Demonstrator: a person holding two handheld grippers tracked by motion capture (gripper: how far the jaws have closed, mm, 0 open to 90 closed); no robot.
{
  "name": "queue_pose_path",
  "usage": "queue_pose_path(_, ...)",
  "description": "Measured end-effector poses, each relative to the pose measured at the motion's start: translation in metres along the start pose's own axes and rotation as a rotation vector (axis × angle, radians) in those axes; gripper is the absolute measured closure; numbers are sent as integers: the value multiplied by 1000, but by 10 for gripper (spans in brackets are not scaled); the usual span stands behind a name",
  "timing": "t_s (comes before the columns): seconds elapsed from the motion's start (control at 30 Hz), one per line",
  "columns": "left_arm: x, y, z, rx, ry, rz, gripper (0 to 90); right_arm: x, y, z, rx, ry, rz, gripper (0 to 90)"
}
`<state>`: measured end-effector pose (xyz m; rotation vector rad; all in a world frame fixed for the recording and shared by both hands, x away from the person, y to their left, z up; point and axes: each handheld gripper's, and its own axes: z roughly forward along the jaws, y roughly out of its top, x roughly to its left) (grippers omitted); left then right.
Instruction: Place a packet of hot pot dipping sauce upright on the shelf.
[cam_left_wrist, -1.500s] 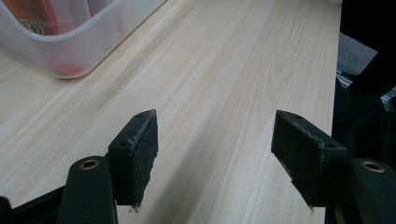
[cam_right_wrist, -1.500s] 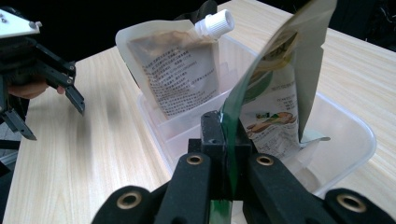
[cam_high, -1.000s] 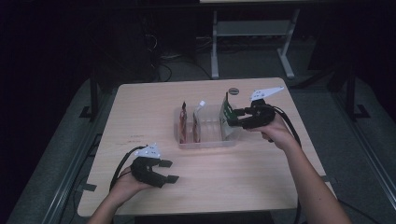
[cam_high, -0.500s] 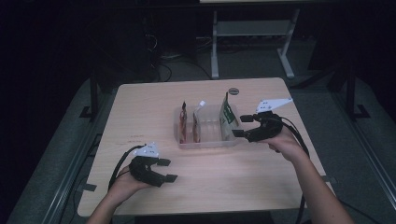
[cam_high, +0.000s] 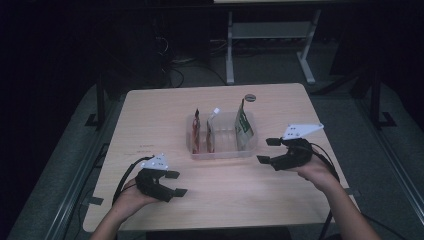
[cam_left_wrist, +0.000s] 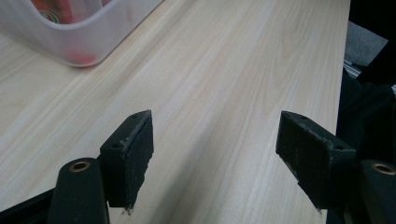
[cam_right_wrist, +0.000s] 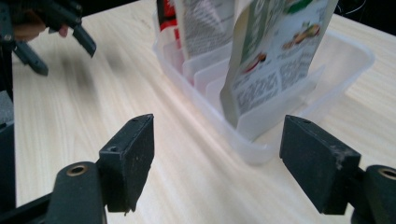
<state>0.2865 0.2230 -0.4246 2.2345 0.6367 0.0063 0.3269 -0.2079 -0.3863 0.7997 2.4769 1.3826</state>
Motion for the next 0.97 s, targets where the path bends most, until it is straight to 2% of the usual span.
queue_pose_path(0.23,-5,-10,-4,-3,9,2,270,13,-27,-7,10,-27,6,250)
queue_pose_path(0.47,-5,-20,-3,6,49,13,264,20,-56,-12,45,-74,35,222)
queue_pose_path(0.53,-4,-21,-2,29,67,30,264,21,-61,-12,68,-88,26,222)
queue_pose_path(0.7,-1,-23,5,86,90,62,264,17,-66,-6,139,-101,-7,223)
queue_pose_path(0.73,-1,-24,6,90,87,57,265,17,-67,-4,148,-103,-9,223)
queue_pose_path(0.83,-1,-24,8,93,84,51,262,16,-69,-2,162,-105,-21,223)
queue_pose_path(0.97,-2,-23,10,95,88,67,253,16,-69,-2,161,-106,-25,222)
